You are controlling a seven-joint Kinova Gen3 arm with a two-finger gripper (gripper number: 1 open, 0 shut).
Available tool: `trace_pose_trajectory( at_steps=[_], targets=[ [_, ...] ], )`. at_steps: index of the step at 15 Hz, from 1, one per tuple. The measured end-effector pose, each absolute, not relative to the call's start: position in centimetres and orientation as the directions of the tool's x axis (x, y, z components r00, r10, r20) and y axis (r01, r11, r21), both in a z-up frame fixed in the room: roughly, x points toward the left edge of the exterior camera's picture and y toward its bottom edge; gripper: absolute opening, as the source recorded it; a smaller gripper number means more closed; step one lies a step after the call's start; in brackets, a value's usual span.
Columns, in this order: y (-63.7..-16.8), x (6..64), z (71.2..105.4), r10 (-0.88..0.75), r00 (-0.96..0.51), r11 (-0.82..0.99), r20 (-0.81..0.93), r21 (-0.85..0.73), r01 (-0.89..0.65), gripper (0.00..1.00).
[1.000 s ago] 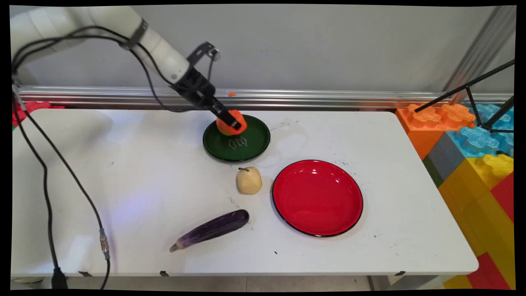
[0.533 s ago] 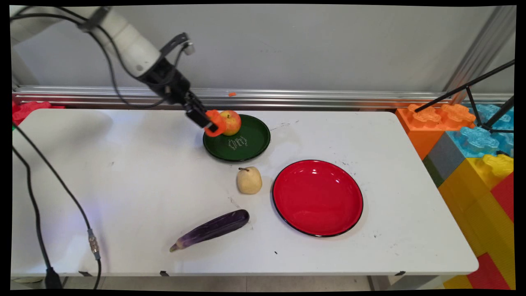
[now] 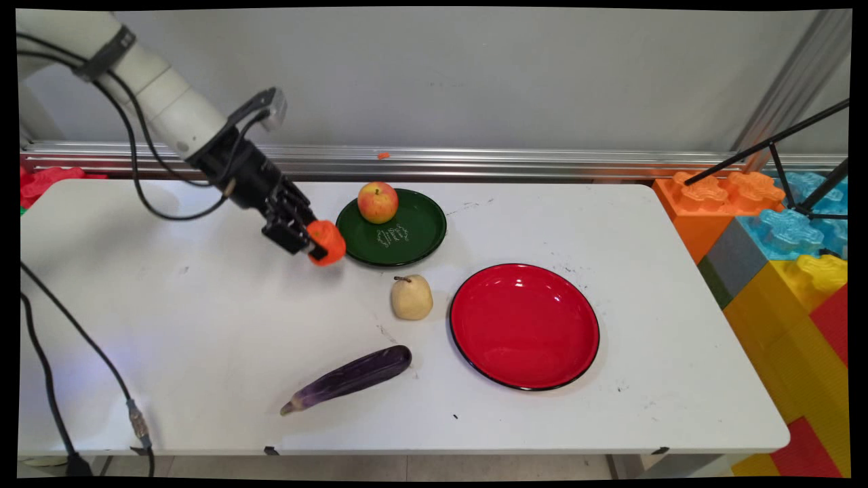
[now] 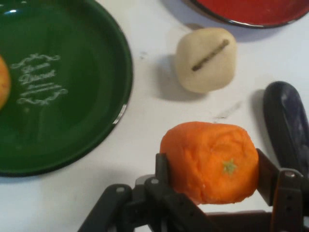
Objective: Place the picked object on the table
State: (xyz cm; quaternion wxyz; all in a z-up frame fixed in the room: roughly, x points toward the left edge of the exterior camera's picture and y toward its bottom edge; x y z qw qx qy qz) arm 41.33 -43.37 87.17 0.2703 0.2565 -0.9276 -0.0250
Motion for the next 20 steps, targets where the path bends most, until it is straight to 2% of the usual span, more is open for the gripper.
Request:
trace_pose_trajectory(
  at_steps=[12,20],
  targets=[
    [-41.8,38.0,80.1,-0.367,-0.797,0.929,0.481,0.147,-0.339,0.00],
    [-42.1,36.4,77.3,-0.322,-0.827,0.947,0.461,0.135,-0.293,0.00]
  ],
)
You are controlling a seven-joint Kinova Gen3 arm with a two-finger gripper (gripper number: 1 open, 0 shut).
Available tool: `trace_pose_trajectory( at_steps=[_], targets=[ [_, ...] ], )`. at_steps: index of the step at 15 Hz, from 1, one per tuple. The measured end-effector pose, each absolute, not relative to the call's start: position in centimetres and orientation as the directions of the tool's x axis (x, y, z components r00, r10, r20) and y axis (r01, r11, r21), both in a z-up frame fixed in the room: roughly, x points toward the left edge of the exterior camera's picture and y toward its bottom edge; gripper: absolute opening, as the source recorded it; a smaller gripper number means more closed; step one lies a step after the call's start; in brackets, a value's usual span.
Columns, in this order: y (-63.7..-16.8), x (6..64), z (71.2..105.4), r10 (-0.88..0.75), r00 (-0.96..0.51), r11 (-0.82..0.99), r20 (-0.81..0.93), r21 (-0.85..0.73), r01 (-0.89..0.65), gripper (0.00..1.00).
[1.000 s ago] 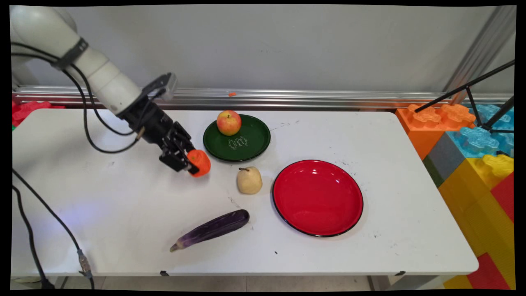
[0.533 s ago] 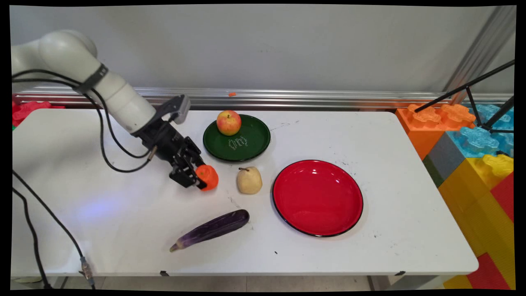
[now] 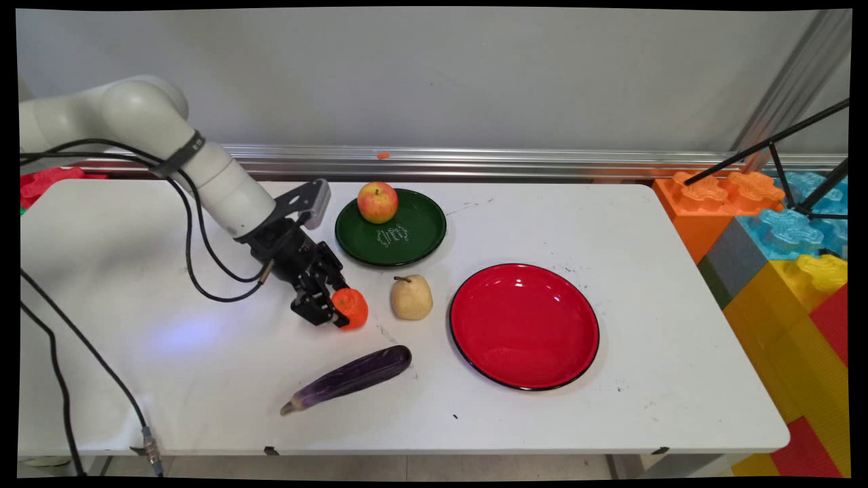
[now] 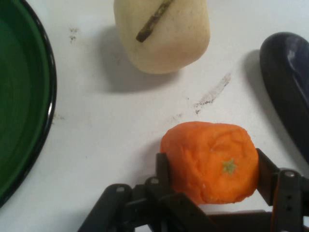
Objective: Place the picked object on the table
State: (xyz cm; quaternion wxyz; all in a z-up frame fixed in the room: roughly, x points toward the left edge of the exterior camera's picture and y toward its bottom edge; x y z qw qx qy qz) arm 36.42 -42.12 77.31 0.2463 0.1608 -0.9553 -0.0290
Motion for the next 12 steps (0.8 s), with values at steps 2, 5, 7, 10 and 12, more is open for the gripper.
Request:
trace_pose_trajectory(
  at_steps=[2,5,7,10,12],
  targets=[
    [-42.2,36.1,76.9,-0.316,-0.832,0.949,0.457,0.133,-0.288,0.00],
    [-42.3,35.8,76.3,-0.312,-0.835,0.950,0.452,0.133,-0.283,0.00],
    [-42.2,35.6,76.1,-0.311,-0.837,0.950,0.450,0.135,-0.281,0.00],
    [-42.1,35.4,75.9,-0.308,-0.839,0.951,0.449,0.137,-0.276,0.00],
    [-42.1,35.3,75.8,-0.306,-0.839,0.952,0.450,0.137,-0.274,1.00]
  ],
)
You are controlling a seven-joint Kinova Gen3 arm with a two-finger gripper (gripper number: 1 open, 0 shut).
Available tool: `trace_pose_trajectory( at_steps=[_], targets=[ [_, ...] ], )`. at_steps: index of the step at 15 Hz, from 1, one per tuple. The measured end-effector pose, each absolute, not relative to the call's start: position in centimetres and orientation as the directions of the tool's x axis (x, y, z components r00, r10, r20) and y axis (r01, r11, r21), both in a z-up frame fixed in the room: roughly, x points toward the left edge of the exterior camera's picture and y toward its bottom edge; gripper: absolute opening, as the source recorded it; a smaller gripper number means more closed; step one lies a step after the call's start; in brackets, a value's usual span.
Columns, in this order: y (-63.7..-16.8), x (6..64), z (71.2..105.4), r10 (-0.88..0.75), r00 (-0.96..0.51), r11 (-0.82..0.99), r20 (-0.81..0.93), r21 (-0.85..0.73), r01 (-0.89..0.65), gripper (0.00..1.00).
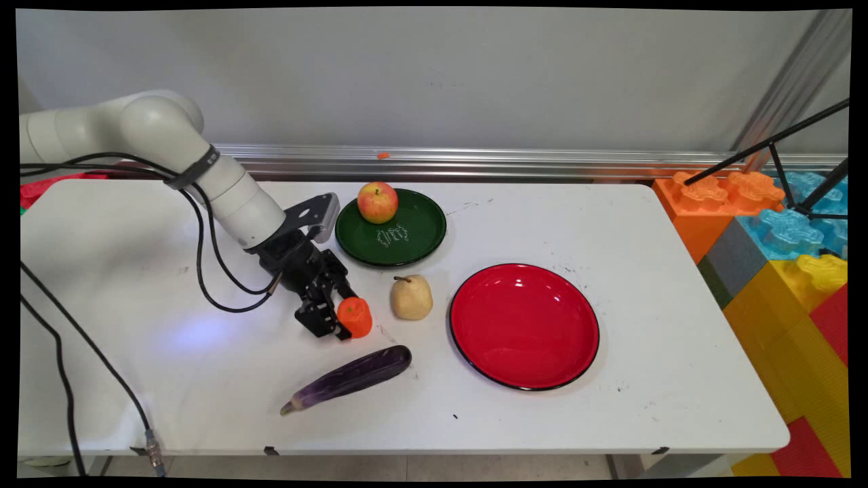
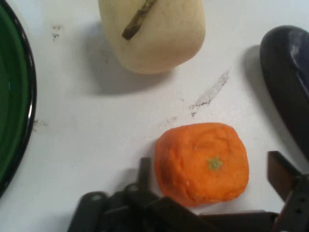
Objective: Place the picked object on the table
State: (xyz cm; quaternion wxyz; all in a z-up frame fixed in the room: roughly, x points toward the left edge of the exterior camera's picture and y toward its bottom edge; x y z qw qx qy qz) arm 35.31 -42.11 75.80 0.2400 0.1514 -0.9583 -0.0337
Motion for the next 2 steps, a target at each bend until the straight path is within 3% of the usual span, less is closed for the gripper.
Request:
trace_pose_trajectory(
  at_steps=[2],
  targets=[
    [-42.10,35.22,75.81,-0.303,-0.839,0.953,0.453,0.135,-0.271,1.00]
  ],
)
